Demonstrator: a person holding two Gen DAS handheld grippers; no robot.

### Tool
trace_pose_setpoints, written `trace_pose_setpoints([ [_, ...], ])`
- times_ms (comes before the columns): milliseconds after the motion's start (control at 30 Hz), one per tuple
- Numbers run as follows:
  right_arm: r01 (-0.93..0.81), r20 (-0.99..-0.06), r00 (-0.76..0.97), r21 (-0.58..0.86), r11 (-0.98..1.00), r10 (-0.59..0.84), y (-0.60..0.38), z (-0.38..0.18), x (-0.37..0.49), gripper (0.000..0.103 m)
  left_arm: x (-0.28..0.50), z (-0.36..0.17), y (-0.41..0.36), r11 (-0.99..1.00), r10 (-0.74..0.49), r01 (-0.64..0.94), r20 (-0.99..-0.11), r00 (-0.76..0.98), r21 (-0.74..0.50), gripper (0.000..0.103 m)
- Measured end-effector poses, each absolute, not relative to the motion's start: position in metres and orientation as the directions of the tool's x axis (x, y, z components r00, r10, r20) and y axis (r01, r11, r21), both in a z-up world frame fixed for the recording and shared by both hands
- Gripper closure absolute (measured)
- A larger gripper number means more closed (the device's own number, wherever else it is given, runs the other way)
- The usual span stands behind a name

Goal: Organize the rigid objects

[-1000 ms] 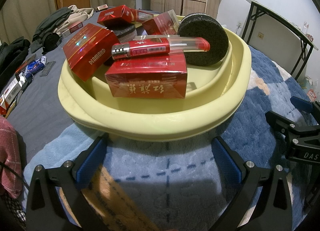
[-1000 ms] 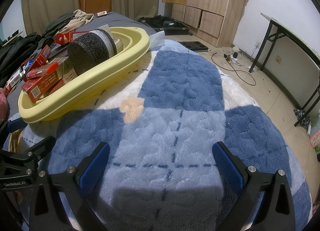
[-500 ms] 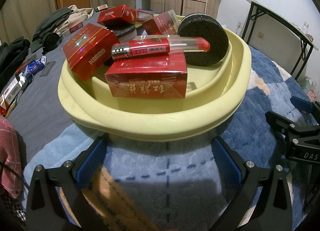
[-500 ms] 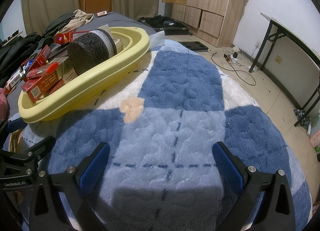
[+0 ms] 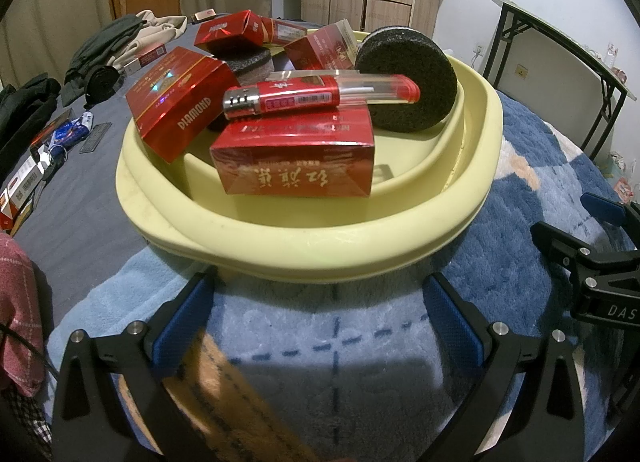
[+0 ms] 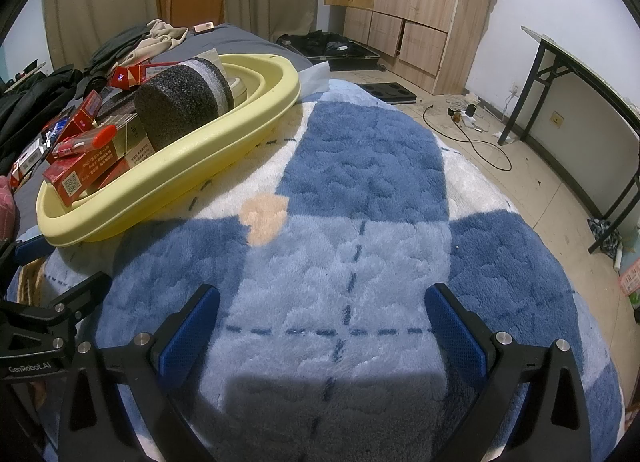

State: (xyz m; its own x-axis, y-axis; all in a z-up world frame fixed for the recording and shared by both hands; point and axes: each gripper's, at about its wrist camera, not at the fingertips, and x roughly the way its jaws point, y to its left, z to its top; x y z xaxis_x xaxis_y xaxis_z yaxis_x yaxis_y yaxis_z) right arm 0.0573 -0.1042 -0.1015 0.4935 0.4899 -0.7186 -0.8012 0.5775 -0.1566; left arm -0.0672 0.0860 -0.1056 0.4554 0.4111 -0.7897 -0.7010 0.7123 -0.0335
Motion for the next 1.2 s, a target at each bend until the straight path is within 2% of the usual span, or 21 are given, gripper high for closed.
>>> trace_pose_setpoints([
  [1200,-0.802,-0.719,0.493,-0.157,0.577,0.490,-0.1041,-0.1016,0.0573,0.000,-0.0662,-0.1064,0.0850,0.712,0.418,-0.701,-0.789,0.450,-0.023,0.000],
])
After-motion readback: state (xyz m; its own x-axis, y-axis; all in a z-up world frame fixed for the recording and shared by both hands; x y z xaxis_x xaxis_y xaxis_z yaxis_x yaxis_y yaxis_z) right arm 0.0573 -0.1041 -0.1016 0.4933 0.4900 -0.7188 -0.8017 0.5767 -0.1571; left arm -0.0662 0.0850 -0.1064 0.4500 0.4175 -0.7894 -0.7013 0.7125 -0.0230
